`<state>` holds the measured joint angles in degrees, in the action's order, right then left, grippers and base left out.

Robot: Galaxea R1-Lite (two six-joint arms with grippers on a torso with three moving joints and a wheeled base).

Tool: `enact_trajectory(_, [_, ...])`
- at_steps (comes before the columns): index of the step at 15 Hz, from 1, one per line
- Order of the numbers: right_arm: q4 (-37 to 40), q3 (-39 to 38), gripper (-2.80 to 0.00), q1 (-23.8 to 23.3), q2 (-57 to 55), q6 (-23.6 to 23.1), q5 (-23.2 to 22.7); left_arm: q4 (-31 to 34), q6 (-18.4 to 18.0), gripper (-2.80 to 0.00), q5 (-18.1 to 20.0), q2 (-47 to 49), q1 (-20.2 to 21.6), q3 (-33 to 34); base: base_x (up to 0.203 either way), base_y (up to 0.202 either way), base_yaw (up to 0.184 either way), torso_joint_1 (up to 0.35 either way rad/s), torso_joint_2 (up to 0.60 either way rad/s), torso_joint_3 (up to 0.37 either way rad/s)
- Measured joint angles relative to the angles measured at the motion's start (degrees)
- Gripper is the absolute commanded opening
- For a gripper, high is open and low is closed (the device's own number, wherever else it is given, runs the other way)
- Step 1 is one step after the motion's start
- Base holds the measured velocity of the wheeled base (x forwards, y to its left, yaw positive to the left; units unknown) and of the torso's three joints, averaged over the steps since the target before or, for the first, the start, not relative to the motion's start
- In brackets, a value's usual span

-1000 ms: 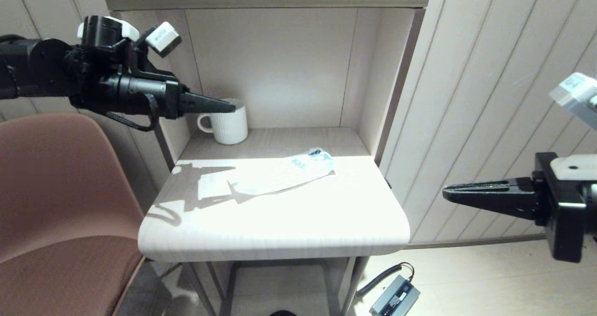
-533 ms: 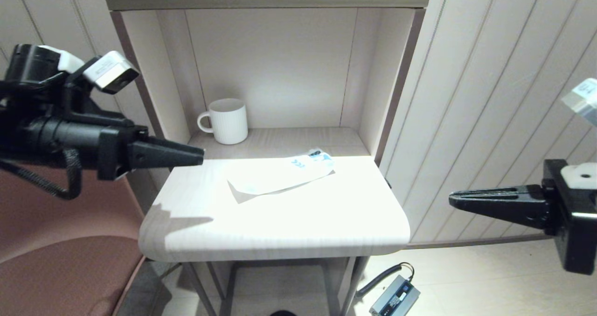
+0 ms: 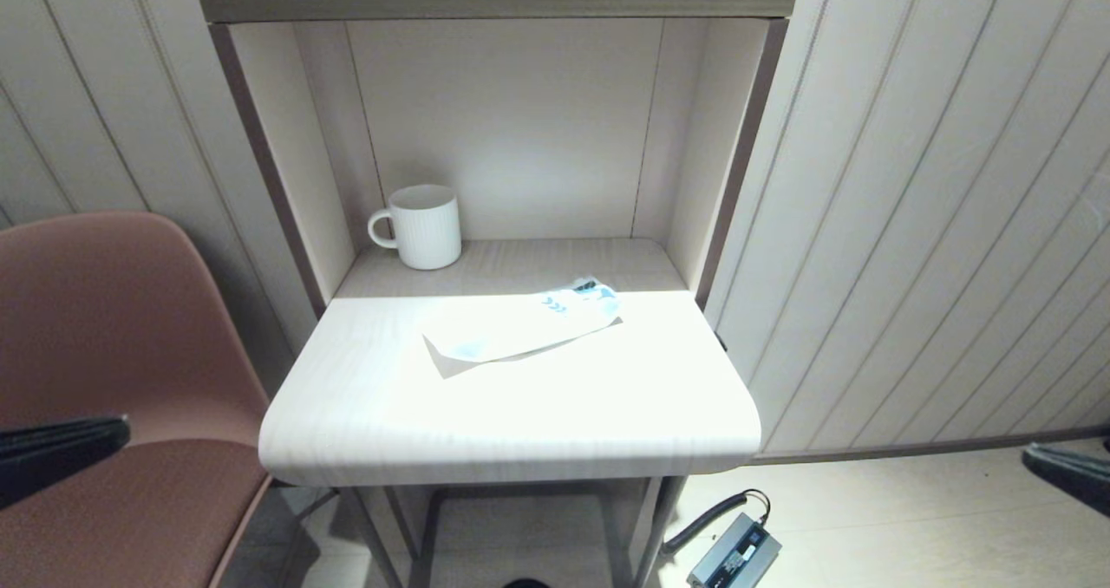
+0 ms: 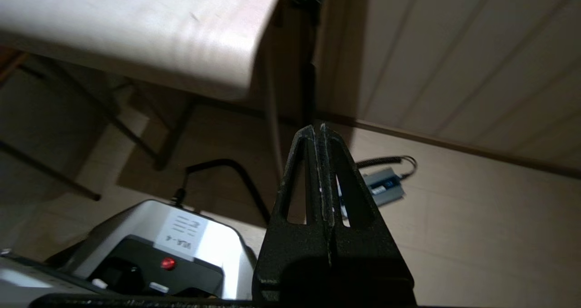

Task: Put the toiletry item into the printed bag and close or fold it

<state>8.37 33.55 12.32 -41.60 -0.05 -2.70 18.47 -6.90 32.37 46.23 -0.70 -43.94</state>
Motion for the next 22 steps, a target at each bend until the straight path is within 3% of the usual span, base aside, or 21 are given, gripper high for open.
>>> enact_trajectory(2, [0.73,-7.99,-2.80,-1.69,8.41,-0.82,6.62,-1.62,0.38,-2.80,-3.50,-8.38,0.64,8.29,0.000,0.000,0.000,0.000,0.00,0.000])
enact_trajectory(5, [-0.10,-18.16,-2.80,-4.64,19.83,-2.91,10.33,-3.40,0.13,-2.80,-6.70,-18.87,0.99,19.43,0.000,0.000,0.000,0.000,0.00,0.000])
enact_trajectory(9, [-14.60,-31.63,-2.80,-7.79,25.94,-5.92,10.20,-6.83,-3.69,-2.80,-15.53,-29.69,1.11,31.90,0.000,0.000,0.000,0.000,0.00,0.000])
enact_trajectory(10, [-15.51,-32.08,-2.80,-9.21,27.40,-7.22,9.61,-7.24,-4.40,-2.80,-17.70,-31.74,1.16,33.97,0.000,0.000,0.000,0.000,0.00,0.000])
enact_trajectory(12, [-9.61,-31.02,-2.80,-10.90,31.80,-9.97,8.56,-7.87,-5.15,-2.80,-21.23,-35.41,1.14,36.05,0.000,0.000,0.000,0.000,0.00,0.000])
enact_trajectory(14, [-2.42,-29.69,-2.80,-11.46,36.85,-10.07,6.57,-8.31,-5.64,-2.80,-21.43,-39.52,1.11,36.66,0.000,0.000,0.000,0.000,0.00,0.000])
enact_trajectory(16, [-1.44,-29.70,-2.80,-11.70,39.56,-4.86,4.60,-10.50,-6.71,-2.80,-22.19,-43.32,1.05,38.09,0.000,0.000,0.000,0.000,0.00,0.000])
enact_trajectory(18, [-1.40,-30.77,-2.80,-11.75,40.83,-2.82,2.65,-13.46,-6.94,-2.80,-23.40,-45.16,1.05,39.16,0.000,0.000,0.000,0.000,0.00,0.000])
enact_trajectory(22, [-1.27,-31.14,-2.80,-11.78,41.58,-2.58,2.54,-11.82,-6.71,-2.80,-19.13,-46.23,1.03,39.18,0.000,0.000,0.000,0.000,0.00,0.000])
